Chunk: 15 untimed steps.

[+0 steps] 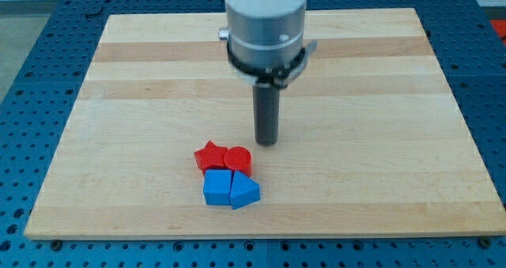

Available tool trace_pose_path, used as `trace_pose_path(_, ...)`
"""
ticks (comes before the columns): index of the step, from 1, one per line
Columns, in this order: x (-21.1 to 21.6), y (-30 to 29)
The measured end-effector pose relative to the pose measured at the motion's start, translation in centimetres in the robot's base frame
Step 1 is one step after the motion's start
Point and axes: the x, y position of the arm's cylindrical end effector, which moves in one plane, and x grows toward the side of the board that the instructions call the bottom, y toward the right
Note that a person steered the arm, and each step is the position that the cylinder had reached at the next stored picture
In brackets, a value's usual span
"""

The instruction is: Slide the yellow hexagon towards the center

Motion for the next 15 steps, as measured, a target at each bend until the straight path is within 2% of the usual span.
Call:
trace_pose_path(3, -19.3, 17.8)
trace_pose_path(4, -26.8, 20.0)
trace_pose_path(6, -27.7, 19.5)
trace_pose_path(9, -26.6, 2.7)
trace_pose_path(11, -20.1, -3.4)
trace_pose_path(12, -17.4, -4.6)
trace_pose_path(13, -17.4, -3.7)
trace_pose_path(15, -22.2, -0.5)
